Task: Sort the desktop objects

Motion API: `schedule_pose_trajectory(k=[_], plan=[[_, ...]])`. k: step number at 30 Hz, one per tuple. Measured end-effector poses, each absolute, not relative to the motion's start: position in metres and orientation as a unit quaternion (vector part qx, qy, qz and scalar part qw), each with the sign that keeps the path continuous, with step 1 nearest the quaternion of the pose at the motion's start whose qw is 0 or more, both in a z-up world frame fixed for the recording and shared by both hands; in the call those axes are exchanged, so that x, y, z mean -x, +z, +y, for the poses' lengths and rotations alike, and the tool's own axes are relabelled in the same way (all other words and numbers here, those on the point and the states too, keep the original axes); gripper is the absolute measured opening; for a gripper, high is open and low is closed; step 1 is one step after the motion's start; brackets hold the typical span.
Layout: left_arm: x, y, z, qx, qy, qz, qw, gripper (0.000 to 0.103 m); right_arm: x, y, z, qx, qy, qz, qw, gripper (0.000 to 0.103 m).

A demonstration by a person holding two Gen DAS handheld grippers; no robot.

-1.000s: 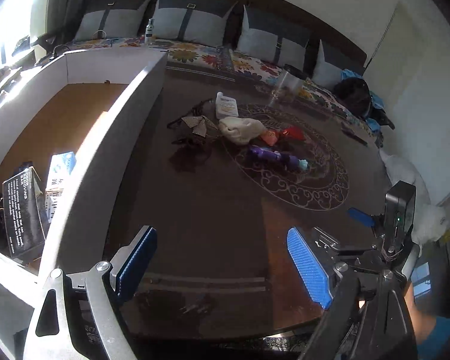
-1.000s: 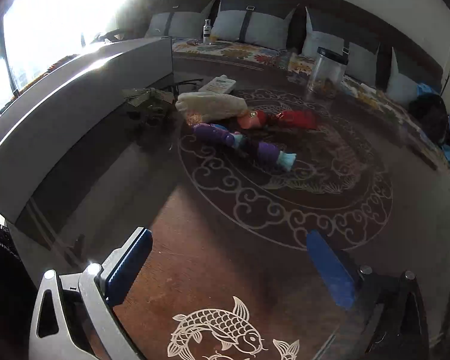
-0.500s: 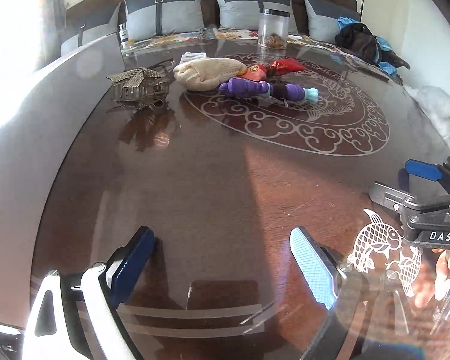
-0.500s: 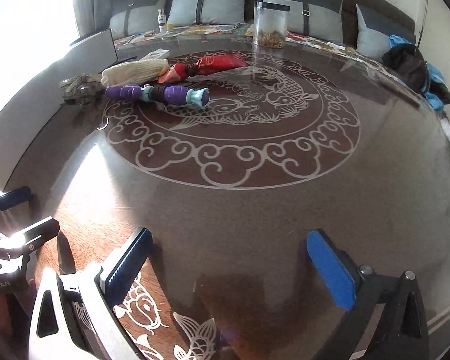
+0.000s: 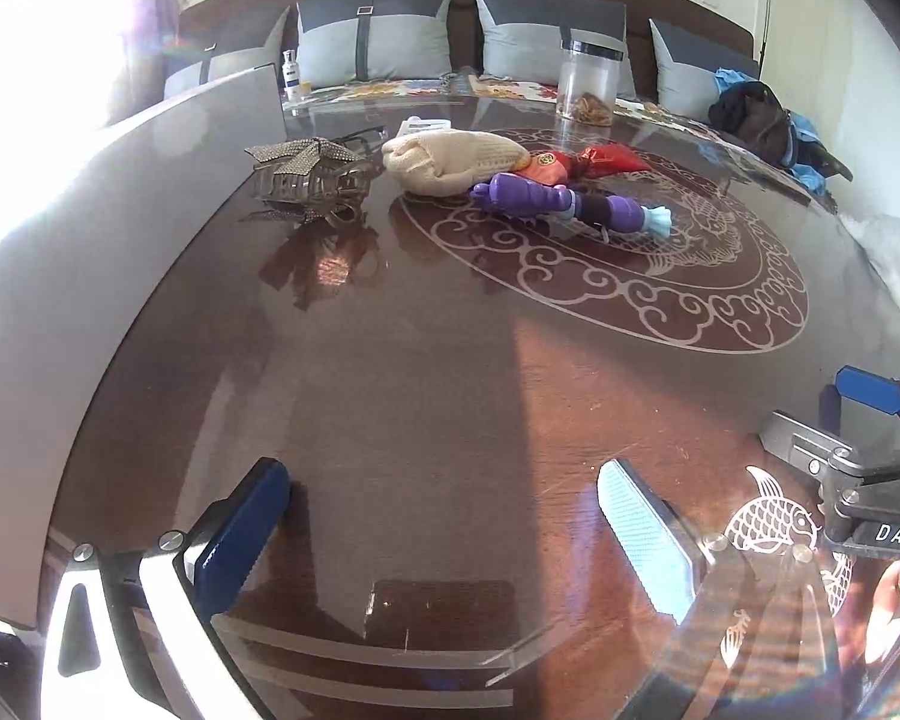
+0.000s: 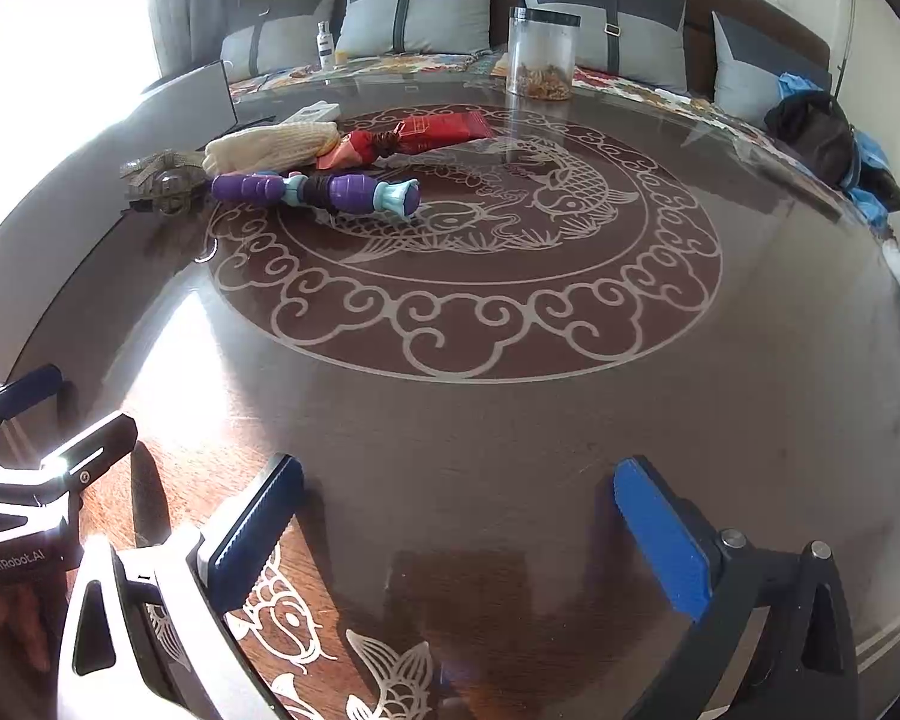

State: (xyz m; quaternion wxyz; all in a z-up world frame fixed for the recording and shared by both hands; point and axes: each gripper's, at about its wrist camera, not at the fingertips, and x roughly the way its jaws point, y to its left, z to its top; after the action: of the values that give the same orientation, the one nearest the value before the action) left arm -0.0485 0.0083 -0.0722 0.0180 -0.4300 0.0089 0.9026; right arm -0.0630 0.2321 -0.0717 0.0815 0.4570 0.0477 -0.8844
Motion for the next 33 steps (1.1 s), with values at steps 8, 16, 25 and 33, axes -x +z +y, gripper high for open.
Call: schedule_pose_trajectory(k=[8,16,25,33], plan=[[0.0479,-0.0727,0.009,0.43,0.903,0.009,0.015,0.103,0.063,-0.0717,0.2322,-0.457,-0.884,0.048,0.082,0.103],[0.0465,-0.0721,0.0081,0.427,0.904,0.009,0.016,0.103,0.0631,-0.0718,0.2321,-0.457,-0.884,0.048,0.082,0.103],[0.0468,-0.0718,0.0082,0.426,0.904,0.009,0.016,0.103,0.0632,-0.0717,0.2323,-0.457,-0.884,0.048,0.082,0.103],[0.0468,-0.0717,0.008,0.426,0.905,0.009,0.016,0.103,0.0633,-0.0716,0.2325,-0.457,-0.884,0.048,0.082,0.103]])
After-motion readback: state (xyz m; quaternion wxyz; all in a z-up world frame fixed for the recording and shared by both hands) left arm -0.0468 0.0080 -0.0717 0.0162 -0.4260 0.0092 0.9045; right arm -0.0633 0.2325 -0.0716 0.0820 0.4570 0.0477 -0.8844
